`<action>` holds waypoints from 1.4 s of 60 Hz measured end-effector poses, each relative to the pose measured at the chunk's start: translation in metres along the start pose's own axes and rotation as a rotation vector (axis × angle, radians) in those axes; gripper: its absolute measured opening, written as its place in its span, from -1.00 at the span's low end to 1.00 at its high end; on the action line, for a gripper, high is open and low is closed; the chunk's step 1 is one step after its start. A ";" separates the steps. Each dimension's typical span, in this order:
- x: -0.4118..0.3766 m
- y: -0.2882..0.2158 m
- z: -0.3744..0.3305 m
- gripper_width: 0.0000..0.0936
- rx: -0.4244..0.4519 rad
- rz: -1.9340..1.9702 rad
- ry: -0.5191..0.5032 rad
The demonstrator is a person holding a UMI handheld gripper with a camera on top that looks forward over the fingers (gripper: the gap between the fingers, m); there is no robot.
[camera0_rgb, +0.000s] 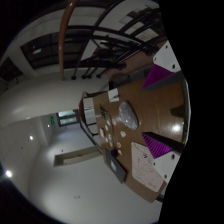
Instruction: Arrange mouse
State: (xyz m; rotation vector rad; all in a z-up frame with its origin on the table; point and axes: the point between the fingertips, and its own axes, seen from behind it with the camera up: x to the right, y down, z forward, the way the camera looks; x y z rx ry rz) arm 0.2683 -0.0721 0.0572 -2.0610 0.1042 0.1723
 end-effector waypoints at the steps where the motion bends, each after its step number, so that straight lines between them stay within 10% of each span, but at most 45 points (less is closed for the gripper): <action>1: -0.002 0.001 0.003 0.80 -0.008 -0.008 -0.006; 35: -0.032 -0.030 0.219 0.75 -0.145 -0.050 0.108; 38: -0.019 -0.033 0.226 0.26 -0.148 -0.066 0.189; 50: -0.015 -0.035 0.227 -0.21 -0.144 -0.018 0.219; 70: -0.199 -0.138 0.073 -0.27 0.183 -0.121 0.054; 84: -0.286 0.005 0.100 -0.26 -0.056 -0.143 -0.020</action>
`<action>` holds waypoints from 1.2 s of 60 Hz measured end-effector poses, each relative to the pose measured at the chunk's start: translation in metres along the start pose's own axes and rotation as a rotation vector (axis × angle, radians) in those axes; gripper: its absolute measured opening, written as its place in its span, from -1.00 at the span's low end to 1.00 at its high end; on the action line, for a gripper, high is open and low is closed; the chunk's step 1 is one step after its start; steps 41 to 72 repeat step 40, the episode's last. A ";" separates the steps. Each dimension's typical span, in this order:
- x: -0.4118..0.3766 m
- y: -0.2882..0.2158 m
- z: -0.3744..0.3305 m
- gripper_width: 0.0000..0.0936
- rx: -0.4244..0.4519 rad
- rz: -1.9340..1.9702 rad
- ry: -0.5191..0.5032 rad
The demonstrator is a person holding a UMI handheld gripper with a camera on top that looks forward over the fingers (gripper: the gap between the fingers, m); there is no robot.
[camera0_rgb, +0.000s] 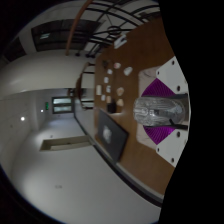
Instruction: Arrange mouse
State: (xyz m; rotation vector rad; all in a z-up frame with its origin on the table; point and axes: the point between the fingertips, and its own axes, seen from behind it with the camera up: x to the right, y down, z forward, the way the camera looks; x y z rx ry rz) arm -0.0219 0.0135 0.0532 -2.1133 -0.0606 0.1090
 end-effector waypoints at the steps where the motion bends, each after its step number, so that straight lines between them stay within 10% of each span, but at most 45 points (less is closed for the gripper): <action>1: 0.000 0.009 0.005 -0.27 -0.021 0.000 0.003; 14: 0.010 0.060 0.026 -0.22 -0.102 -0.008 0.058; 23: 0.010 0.065 0.020 0.27 -0.179 -0.070 0.018; 28: 0.012 0.073 -0.003 0.87 -0.211 -0.120 -0.028; 40: 0.029 0.077 -0.089 0.81 -0.172 -0.132 -0.181; 72: 0.029 0.077 -0.089 0.81 -0.172 -0.132 -0.181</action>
